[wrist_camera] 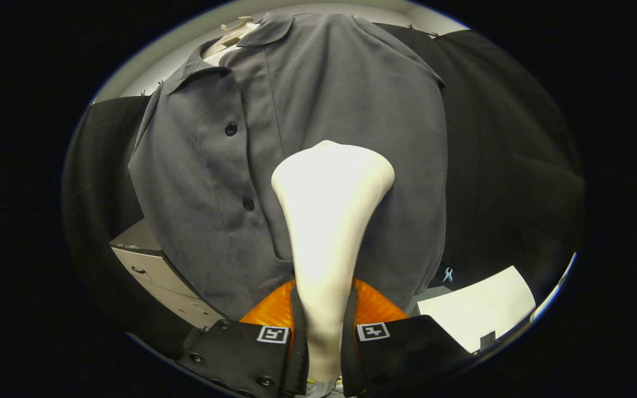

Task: Iron the clothes twice with a garment steamer, once on the left side and once on the right side.

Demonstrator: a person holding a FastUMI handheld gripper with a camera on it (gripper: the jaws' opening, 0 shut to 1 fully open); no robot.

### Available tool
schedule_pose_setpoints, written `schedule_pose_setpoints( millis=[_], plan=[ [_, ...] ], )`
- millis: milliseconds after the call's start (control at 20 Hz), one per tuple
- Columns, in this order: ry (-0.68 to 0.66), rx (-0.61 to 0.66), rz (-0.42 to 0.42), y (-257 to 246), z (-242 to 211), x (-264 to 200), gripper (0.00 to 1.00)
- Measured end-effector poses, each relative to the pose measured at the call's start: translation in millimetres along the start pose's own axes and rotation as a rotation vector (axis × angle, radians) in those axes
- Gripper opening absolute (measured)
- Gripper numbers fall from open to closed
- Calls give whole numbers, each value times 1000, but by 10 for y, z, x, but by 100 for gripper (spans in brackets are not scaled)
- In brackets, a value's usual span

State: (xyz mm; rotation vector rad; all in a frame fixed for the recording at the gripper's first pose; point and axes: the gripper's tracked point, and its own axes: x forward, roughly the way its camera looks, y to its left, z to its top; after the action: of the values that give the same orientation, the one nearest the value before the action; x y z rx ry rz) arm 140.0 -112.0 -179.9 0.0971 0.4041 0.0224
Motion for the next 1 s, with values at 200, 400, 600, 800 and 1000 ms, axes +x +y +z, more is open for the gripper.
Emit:
schedule_pose_setpoints(
  millis=[200, 400, 600, 800, 1000],
  plan=[
    [30, 3, -4, -126, -254, 27, 31],
    [87, -11, -1, -192, -613, 68, 31],
    [109, 30, 4, -272, -968, 111, 31],
    [184, 60, -11, -421, -1485, 113, 31],
    [243, 47, -12, -488, -1905, 113, 31]
  ],
)
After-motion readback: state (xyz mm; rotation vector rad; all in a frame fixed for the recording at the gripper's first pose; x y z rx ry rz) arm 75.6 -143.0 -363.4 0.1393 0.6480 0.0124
